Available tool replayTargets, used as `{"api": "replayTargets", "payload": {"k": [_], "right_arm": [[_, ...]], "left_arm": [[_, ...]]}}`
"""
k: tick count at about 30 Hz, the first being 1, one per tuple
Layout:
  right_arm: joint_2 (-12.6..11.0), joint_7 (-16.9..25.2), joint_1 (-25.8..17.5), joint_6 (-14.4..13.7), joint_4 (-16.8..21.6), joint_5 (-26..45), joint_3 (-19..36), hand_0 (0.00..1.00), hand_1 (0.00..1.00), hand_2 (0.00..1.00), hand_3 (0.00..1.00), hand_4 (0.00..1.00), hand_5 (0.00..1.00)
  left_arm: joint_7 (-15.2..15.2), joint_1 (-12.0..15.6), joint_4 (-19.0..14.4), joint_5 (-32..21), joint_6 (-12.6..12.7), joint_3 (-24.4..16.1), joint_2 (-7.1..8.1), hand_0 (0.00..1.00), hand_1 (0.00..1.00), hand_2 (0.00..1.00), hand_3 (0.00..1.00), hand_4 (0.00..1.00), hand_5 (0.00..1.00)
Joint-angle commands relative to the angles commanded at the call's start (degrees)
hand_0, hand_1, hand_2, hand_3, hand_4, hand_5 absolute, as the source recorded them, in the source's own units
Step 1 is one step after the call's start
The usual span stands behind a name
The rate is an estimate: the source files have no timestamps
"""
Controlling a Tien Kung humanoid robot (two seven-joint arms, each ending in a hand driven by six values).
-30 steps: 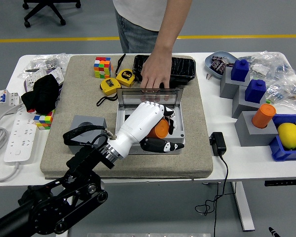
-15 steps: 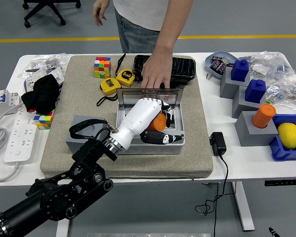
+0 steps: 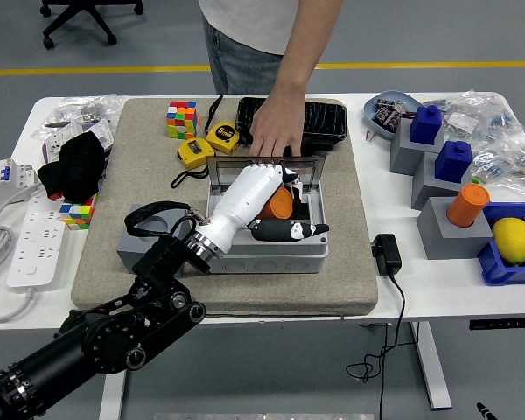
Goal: Fetch the battery,place it into the box,close the lid of the box
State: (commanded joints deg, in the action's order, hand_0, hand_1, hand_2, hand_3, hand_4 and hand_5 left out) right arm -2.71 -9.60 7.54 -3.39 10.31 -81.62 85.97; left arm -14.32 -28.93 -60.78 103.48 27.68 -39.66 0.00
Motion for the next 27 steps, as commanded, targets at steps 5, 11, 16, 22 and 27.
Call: {"api": "replayTargets", "payload": {"k": [5,11,16,22,27], "right_arm": [[0.0,0.1,0.0,0.0,0.0,0.1,-0.1,0.766,0.692,0.712,0.765,0.998,0.998],[0.1,0.0,-0.1,0.0,0.0,0.0,0.0,0.766,0.691,0.713,0.764,0.998,0.998],[0.1,0.1,0.0,0.0,0.0,0.0,0.0,0.766,0.691,0.713,0.764,0.998,0.998],[0.1,0.0,0.0,0.0,0.0,-0.2,0.1,0.766,0.692,0.713,0.764,0.998,0.998],[0.1,0.1,0.1,0.0,0.0,-0.2,0.2,0.766,0.692,0.713,0.765,0.998,0.998]], "left_arm": [[-0.2,-0.2,0.5,-0.7,0.1,0.1,0.0,0.061,0.002,0.016,0.038,0.998,0.471],[-0.3,-0.3,0.8,-0.6,0.1,-0.1,0.0,0.073,0.002,0.029,0.048,0.998,0.472],[-0.5,-0.5,1.0,-0.6,0.1,-0.4,0.0,0.073,0.002,0.029,0.048,0.998,0.472],[-0.9,-1.5,2.3,-1.7,0.1,-0.3,0.0,0.101,0.01,0.047,0.056,0.998,0.489],[-0.9,-2.0,3.3,-1.5,-0.3,0.0,0.0,0.103,0.012,0.047,0.056,0.998,0.493]]}}
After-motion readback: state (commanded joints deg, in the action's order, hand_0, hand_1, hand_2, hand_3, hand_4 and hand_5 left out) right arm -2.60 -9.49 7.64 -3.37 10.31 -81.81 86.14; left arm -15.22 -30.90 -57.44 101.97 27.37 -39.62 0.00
